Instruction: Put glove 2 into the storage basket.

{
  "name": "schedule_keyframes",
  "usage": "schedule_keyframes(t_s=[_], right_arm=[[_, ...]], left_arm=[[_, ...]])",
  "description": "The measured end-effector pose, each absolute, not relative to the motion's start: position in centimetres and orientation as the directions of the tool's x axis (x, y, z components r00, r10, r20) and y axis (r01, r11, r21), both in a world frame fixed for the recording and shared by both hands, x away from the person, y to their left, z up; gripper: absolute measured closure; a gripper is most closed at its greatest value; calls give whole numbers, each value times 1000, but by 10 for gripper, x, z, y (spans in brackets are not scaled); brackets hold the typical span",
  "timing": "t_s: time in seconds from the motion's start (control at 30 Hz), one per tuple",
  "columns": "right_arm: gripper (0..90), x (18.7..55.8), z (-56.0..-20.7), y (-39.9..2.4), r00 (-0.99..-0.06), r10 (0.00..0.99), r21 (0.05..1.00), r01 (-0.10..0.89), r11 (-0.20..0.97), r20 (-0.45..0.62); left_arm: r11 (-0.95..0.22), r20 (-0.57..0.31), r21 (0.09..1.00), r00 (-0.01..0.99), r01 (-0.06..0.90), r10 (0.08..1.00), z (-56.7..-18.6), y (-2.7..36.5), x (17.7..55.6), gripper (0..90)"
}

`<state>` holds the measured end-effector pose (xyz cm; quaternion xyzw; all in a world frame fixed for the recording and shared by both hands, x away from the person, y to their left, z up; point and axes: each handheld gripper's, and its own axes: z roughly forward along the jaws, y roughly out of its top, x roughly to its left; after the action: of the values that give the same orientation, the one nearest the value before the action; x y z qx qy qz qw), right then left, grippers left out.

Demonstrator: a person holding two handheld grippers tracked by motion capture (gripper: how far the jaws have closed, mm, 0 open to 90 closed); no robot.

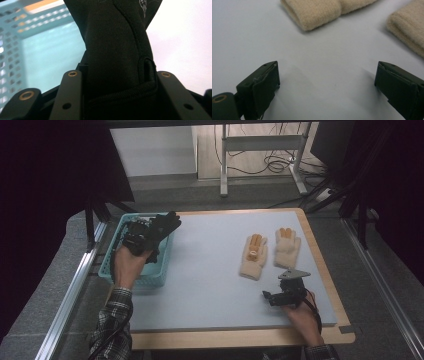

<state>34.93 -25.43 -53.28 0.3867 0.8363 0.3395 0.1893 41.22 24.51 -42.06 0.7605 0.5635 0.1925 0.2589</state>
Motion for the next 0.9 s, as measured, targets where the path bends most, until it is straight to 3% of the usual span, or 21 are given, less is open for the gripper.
schedule_keyframes(t_s=[0.3, 0.9], right_arm=[[58, 349, -533, -254, -628, 776, 714, 519, 469, -54], [58, 349, -533, -254, -629, 776, 715, 519, 469, -53]], left_arm=[[-136, -6, 549, 167, 825, 986, -440, 296, 425, 580], [-72, 53, 384, 56, 921, 997, -494, 324, 462, 553]])
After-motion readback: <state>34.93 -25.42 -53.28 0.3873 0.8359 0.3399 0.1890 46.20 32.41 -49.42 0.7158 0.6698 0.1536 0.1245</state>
